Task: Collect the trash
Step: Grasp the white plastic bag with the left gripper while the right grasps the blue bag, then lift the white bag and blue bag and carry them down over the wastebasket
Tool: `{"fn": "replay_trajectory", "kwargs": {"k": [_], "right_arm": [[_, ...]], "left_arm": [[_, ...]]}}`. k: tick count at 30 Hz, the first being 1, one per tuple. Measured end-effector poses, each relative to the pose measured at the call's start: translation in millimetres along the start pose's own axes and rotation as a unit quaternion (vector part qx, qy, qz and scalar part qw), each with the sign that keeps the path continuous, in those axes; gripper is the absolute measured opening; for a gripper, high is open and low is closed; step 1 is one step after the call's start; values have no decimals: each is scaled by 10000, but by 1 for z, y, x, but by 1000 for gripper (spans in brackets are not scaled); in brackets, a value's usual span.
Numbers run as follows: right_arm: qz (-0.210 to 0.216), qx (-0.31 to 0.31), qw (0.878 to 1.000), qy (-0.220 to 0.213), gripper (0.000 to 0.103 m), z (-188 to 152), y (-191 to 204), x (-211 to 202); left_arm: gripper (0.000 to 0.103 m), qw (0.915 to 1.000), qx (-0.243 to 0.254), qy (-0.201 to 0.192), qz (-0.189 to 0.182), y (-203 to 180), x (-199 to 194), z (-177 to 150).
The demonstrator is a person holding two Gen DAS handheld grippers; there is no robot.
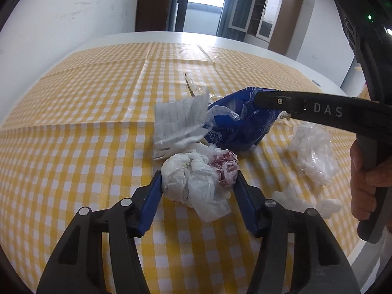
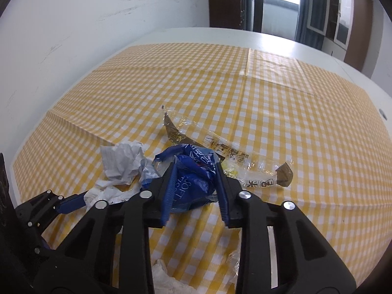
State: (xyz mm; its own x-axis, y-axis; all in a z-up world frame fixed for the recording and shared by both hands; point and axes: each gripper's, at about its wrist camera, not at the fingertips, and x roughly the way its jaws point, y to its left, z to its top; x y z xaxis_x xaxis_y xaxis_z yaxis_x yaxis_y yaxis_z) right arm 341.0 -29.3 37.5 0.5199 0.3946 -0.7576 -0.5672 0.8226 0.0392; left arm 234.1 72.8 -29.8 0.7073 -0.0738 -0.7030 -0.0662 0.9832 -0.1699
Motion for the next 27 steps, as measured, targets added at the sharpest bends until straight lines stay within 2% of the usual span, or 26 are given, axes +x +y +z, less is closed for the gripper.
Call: {"fn": "replay_trajectory", "kwargs": {"k": [9, 23, 27], "right_arm": [[-117, -108, 9988, -466, 26, -9, 10, -46], [-106, -216, 9946, -1012, 26, -54, 22, -118], [-65, -256, 9933, -1128, 26, -69, 29, -138]], "left_arm": [[57, 9990, -188, -360, -198, 6, -46, -20], [56, 9955, -461, -767, -320, 11, -100, -53], [56, 9950, -385, -881, -281, 7, -112, -63]]}}
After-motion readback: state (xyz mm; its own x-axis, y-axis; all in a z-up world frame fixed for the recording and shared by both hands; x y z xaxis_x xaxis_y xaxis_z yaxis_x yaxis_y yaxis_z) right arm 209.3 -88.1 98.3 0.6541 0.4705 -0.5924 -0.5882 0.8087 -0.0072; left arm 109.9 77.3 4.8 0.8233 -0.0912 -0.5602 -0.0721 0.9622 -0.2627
